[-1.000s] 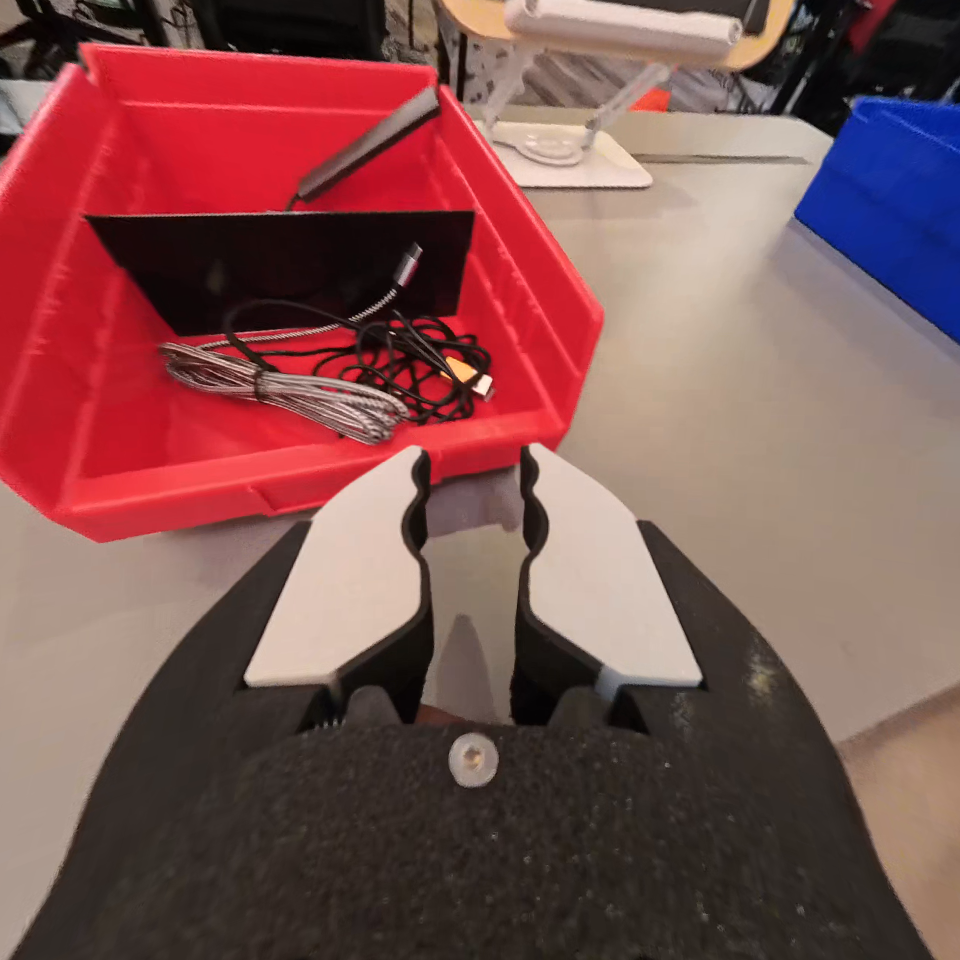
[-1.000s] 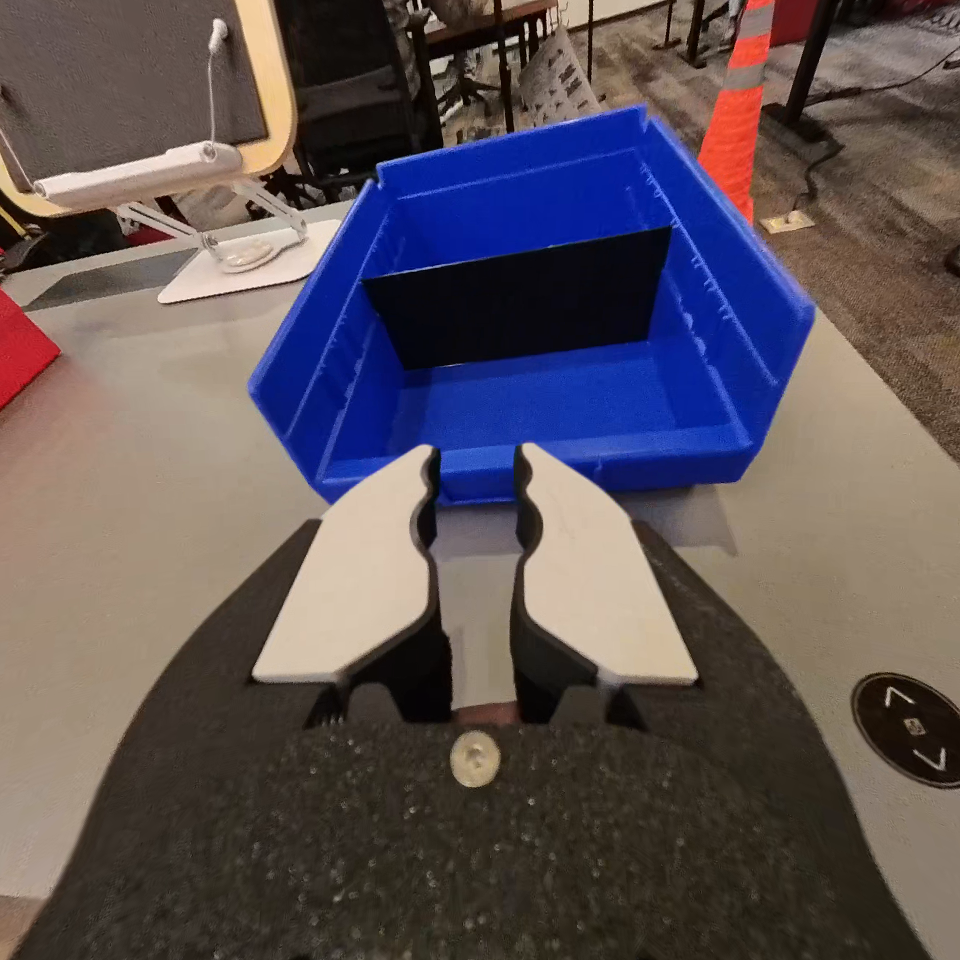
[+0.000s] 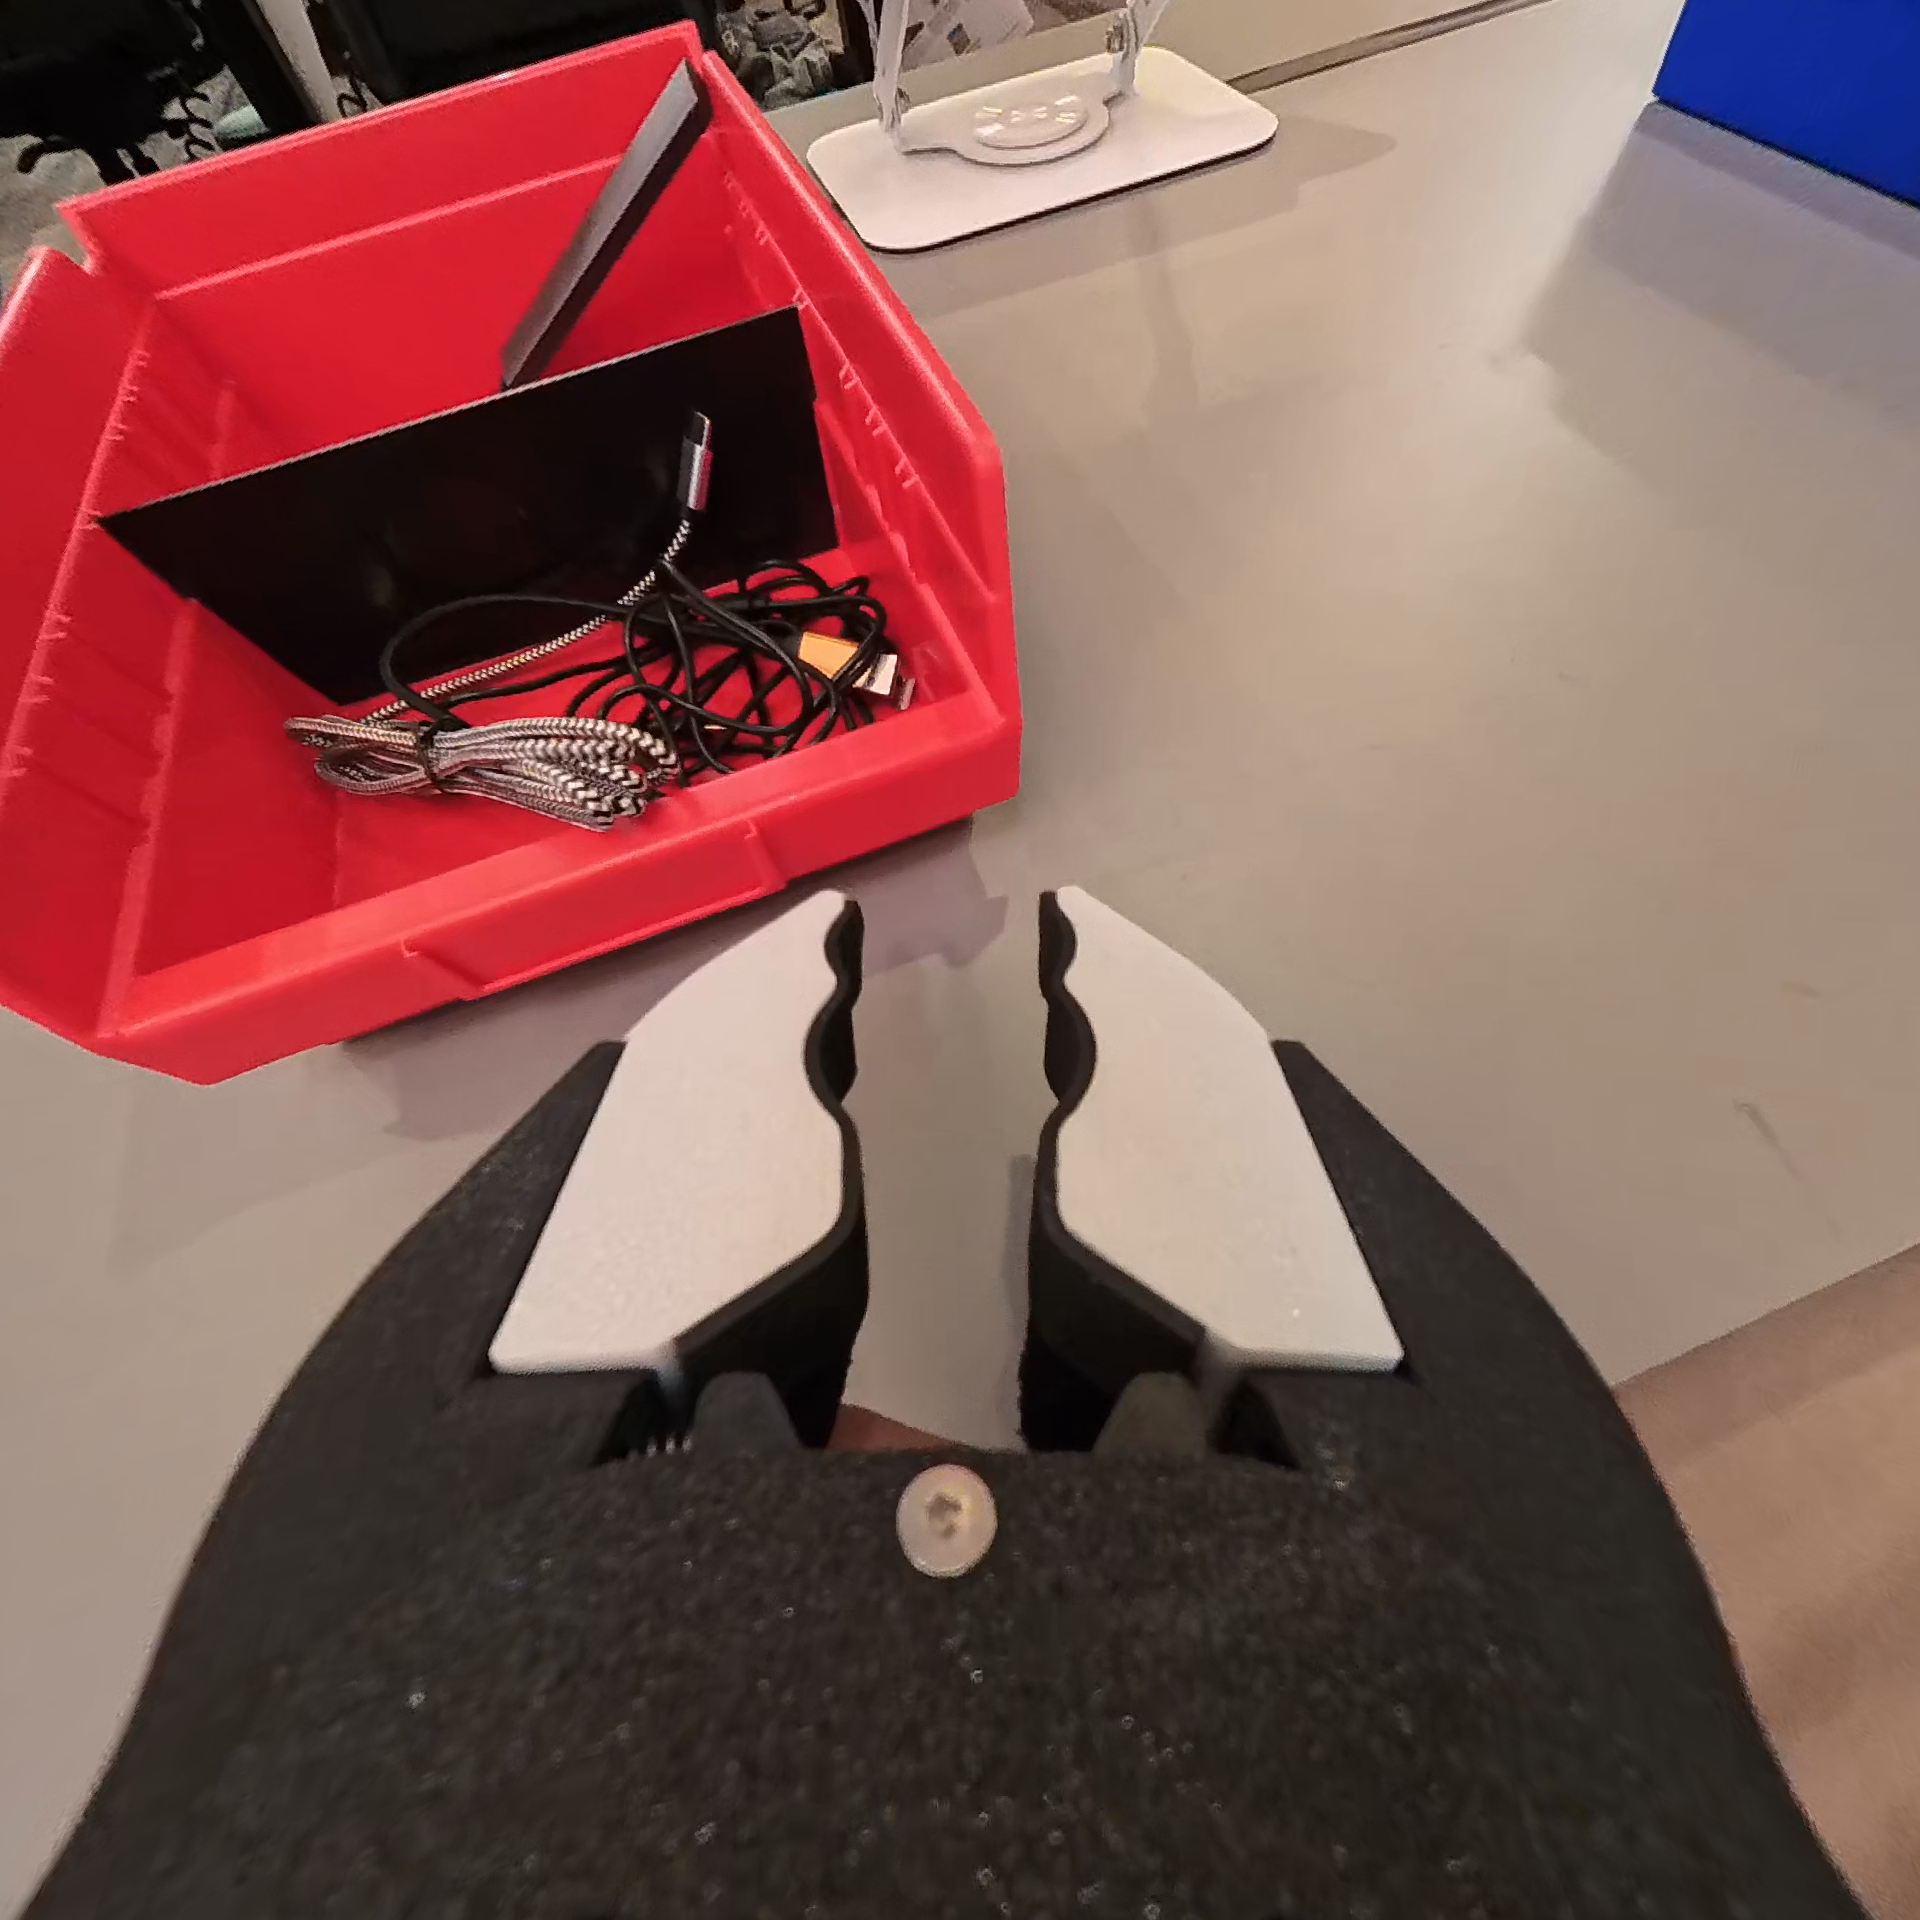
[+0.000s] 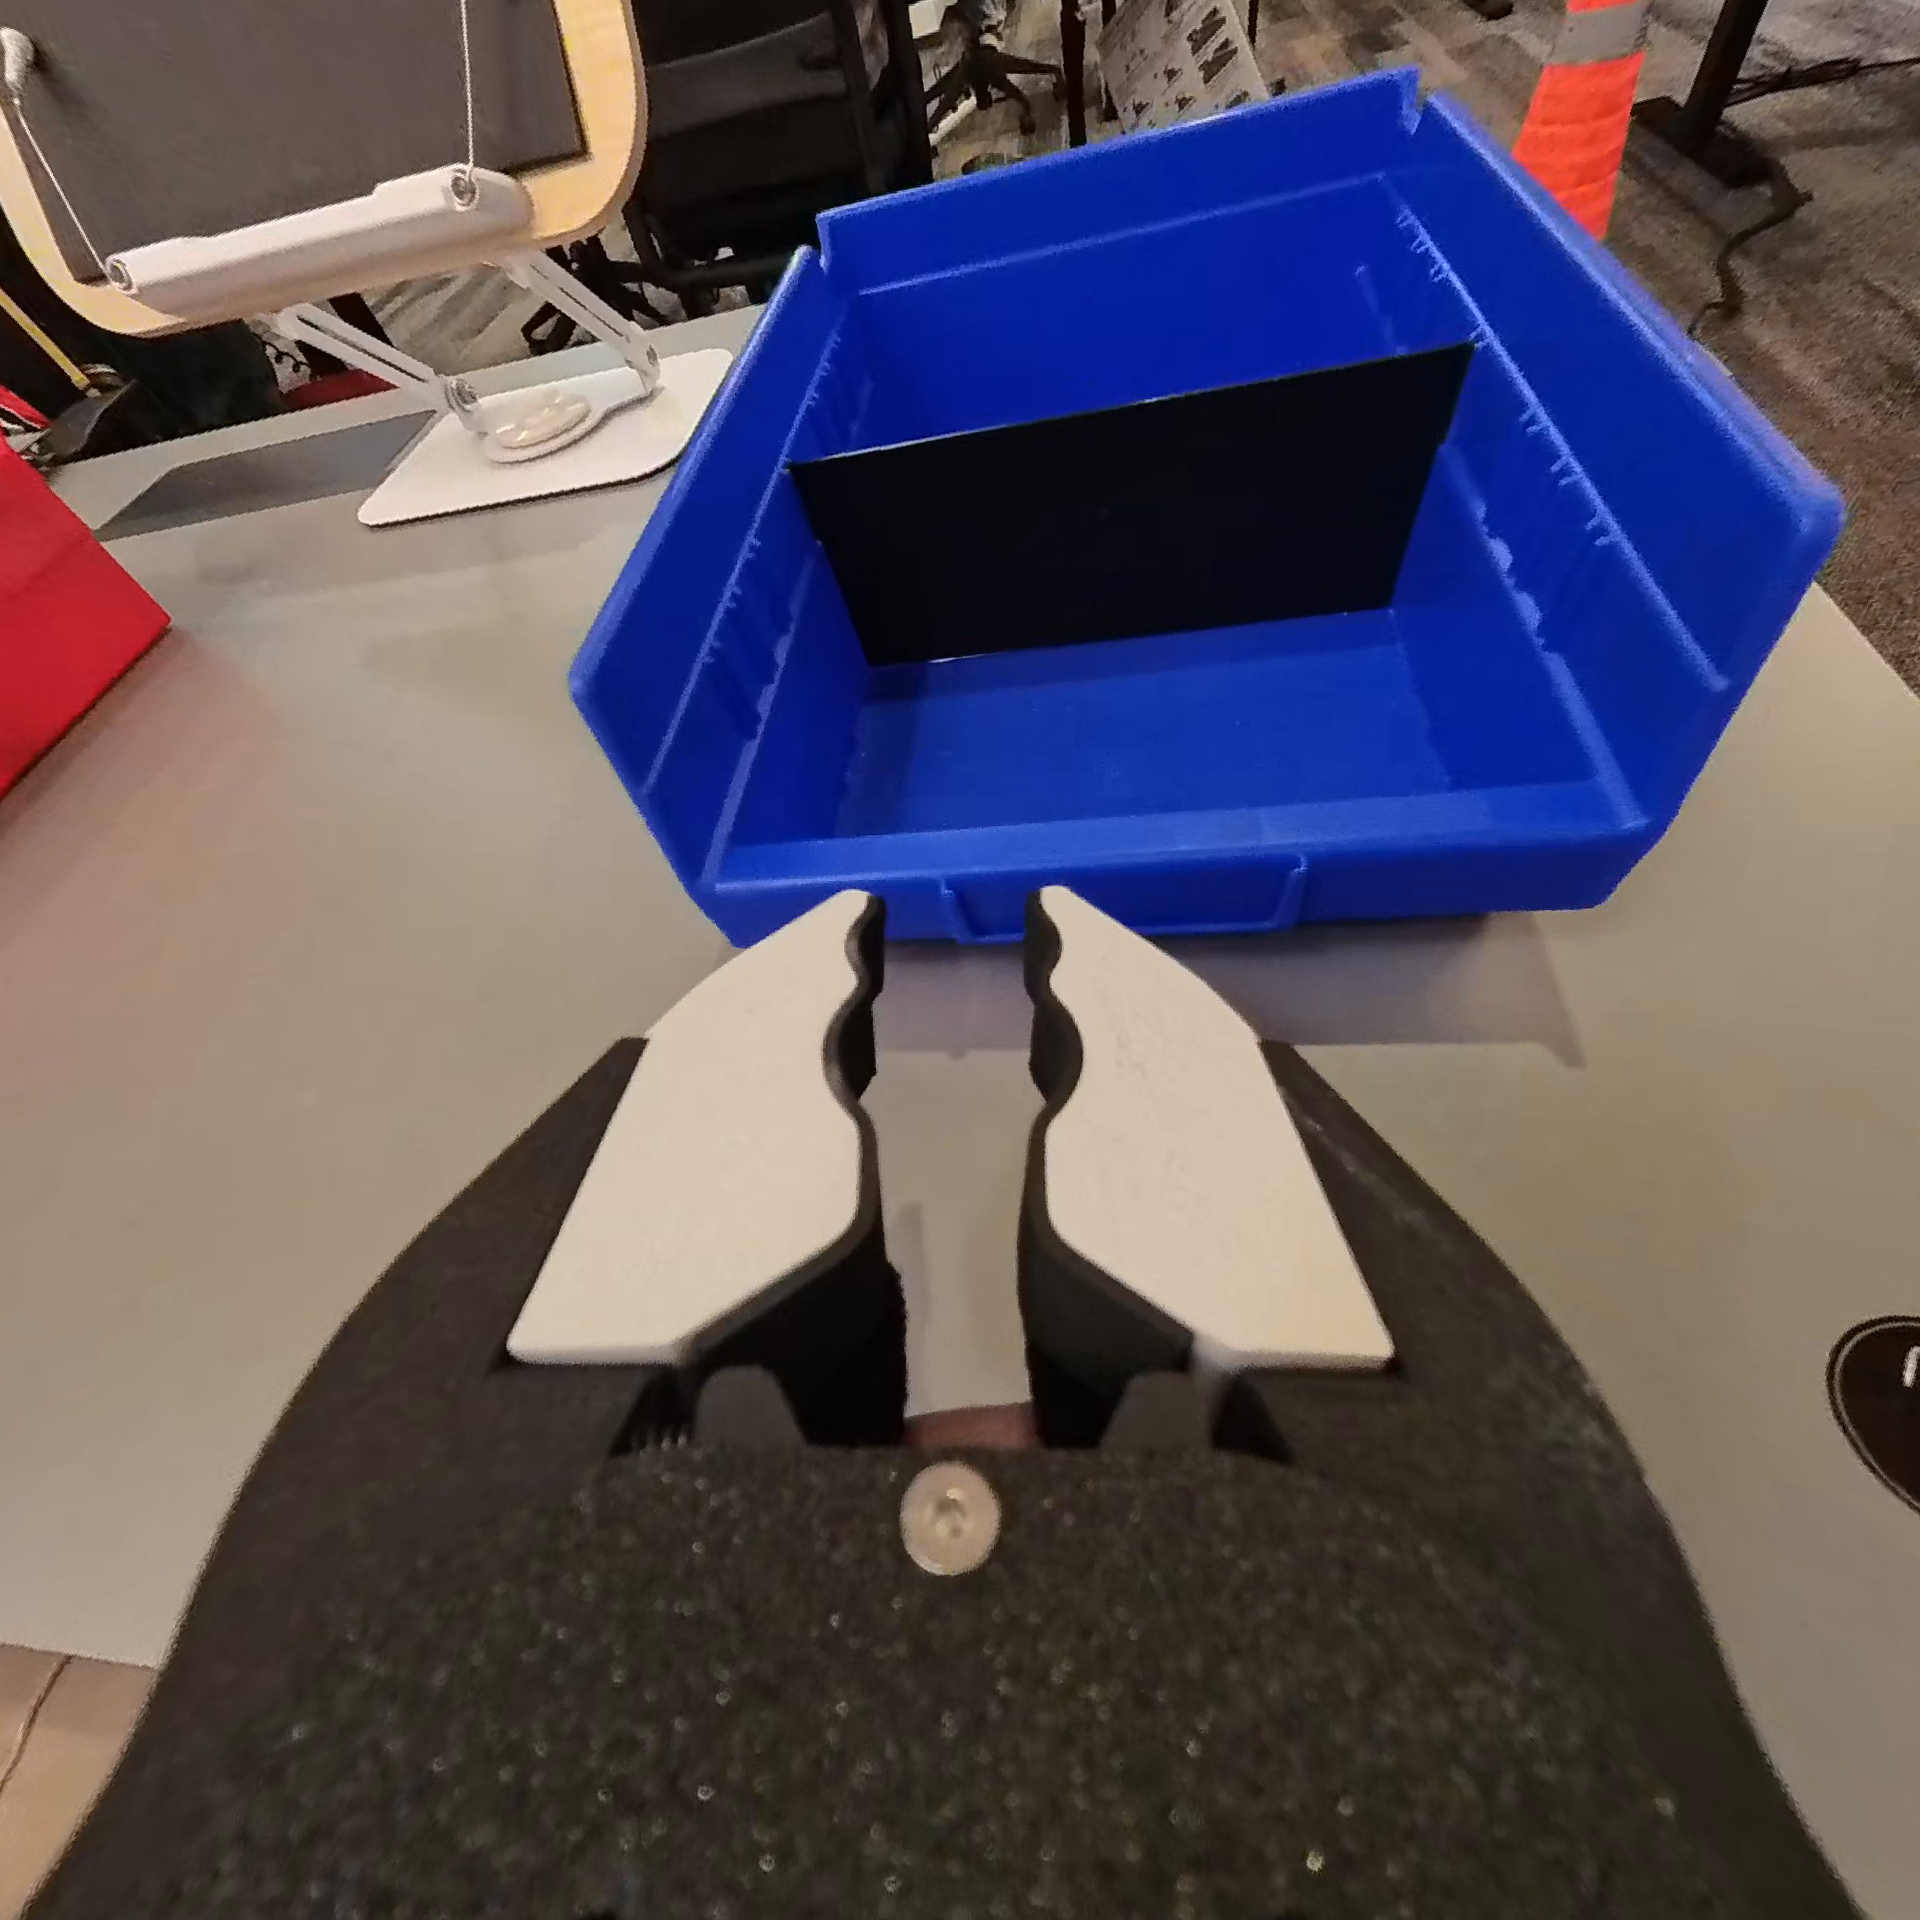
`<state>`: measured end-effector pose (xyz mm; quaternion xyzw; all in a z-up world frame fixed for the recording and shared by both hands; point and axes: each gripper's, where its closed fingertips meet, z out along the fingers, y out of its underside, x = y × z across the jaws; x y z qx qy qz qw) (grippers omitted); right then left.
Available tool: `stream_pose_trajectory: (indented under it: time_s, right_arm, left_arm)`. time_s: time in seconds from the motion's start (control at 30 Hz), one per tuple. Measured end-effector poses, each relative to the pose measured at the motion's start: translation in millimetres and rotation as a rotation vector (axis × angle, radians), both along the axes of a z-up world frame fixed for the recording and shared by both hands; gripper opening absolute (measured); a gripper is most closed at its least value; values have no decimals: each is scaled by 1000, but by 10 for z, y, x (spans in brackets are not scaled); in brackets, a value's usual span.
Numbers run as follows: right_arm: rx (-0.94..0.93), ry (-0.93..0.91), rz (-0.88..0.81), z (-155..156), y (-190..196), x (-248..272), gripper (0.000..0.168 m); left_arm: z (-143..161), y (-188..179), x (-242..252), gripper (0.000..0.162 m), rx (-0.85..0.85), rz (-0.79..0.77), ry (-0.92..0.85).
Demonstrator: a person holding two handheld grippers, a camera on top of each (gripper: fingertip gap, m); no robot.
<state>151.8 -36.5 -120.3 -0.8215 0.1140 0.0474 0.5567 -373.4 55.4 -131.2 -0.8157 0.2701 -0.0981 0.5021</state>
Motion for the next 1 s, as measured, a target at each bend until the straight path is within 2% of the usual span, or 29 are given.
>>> stream_pose_trajectory:
  time_s: [0.1,0.23,0.3,0.33,0.43,0.53,0.63,0.77,0.9,1.0]
  right_arm:
    - [11,13,5,18,11,-22,25]
    - [15,7,14,27,43,-66,24]
    - [8,8,25,7,56,-104,24]
    - [5,8,30,-1,57,-121,24]
    - [3,8,40,-12,56,-150,24]
    - [7,26,45,-9,67,-161,24]
    - [12,55,49,-9,83,-162,24]
    - [14,83,51,-11,99,-149,24]
    - [16,104,61,-14,107,-159,24]
    - [11,110,70,-26,97,-178,24]
  left_arm:
    - [34,-62,35,35,2,-39,-32]
    - [142,-106,70,39,-28,-44,-170]
    - [126,-91,98,55,-148,-30,-256]
    - [144,-46,74,64,-198,-2,-274]
    - [398,240,-110,56,-204,117,-320]
    - [465,609,-324,57,-313,228,-271]
    - [374,958,-525,56,-490,334,-197]
    - [105,1206,-636,57,-742,434,-92]
    - [-150,1287,-690,62,-865,473,25]
    - [-314,1255,-772,59,-927,509,49]
